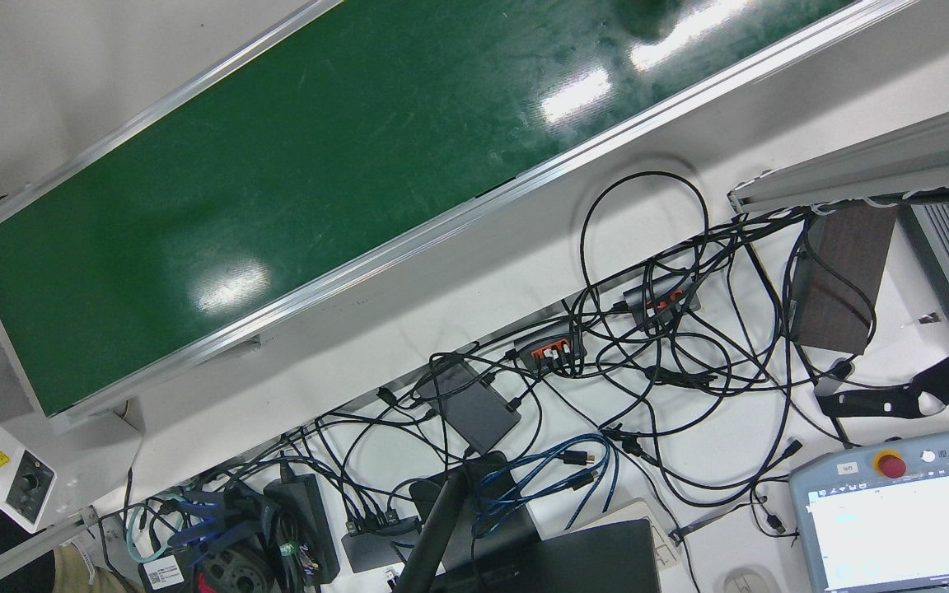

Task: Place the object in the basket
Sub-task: 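Move the left hand along the conveyor toward the orange-labelled bottle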

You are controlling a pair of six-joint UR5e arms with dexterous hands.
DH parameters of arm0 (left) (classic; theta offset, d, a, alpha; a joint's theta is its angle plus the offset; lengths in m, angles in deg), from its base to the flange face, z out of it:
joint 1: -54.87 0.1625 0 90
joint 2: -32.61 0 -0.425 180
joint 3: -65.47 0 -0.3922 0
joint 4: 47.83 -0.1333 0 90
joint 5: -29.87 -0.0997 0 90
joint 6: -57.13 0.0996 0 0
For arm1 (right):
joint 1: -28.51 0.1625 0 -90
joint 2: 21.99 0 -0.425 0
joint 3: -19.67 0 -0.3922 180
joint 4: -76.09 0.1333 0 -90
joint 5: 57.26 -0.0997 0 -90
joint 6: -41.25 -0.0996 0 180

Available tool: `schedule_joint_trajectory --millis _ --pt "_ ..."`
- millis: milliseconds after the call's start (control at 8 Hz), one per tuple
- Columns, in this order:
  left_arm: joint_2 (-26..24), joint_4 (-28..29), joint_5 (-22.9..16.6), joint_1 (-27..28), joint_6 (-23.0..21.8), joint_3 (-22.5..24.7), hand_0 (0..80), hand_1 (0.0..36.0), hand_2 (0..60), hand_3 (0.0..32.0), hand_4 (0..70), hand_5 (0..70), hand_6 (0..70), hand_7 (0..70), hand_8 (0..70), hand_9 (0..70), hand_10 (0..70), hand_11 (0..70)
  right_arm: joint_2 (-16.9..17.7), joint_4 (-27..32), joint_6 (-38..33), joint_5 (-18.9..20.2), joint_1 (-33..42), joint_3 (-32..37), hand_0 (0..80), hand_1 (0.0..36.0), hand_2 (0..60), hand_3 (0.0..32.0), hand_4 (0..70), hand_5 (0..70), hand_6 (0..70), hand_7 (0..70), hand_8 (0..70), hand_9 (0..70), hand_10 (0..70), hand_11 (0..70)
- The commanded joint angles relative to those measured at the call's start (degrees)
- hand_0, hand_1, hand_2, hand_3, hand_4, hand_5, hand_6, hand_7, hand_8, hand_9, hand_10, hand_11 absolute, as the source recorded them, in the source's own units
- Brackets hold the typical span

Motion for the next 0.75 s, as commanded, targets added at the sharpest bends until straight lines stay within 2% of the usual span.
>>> schedule_joint_trajectory --millis 0,250,375,625 --pt "-0.1 0.2 0.1 1.5 0.5 0.0 53.9 5.0 0.0 0.0 6.1 5.6 0.0 0.0 0.0 0.0 6.0 10.4 0.0 0.0 0.0 0.0 0.0 0.0 0.0 0.0 0.0 0.0 0.0 0.0 0.0 0.0 0.0 0.0 0.0 0.0" --pt "-2.1 0.1 0.1 2.1 0.6 -0.1 53.2 4.6 0.0 0.0 6.2 5.9 0.0 0.0 0.0 0.0 6.4 10.8 0.0 0.0 0.0 0.0 0.0 0.0 0.0 0.0 0.0 0.0 0.0 0.0 0.0 0.0 0.0 0.0 0.0 0.0" --pt "-3.0 1.4 0.3 4.5 0.4 -0.4 52.2 4.1 0.0 0.0 6.1 4.8 0.0 0.0 0.0 0.0 6.2 10.4 0.0 0.0 0.0 0.0 -0.1 0.0 0.0 0.0 0.0 0.0 0.0 0.0 0.0 0.0 0.0 0.0 0.0 0.0" --pt "-3.1 1.1 0.5 4.7 0.6 -0.8 53.0 5.0 0.0 0.0 6.1 5.1 0.0 0.0 0.0 0.0 6.2 10.6 0.0 0.0 0.0 0.0 0.0 0.0 0.0 0.0 0.0 0.0 0.0 0.0 0.0 0.0 0.0 0.0 0.0 0.0"
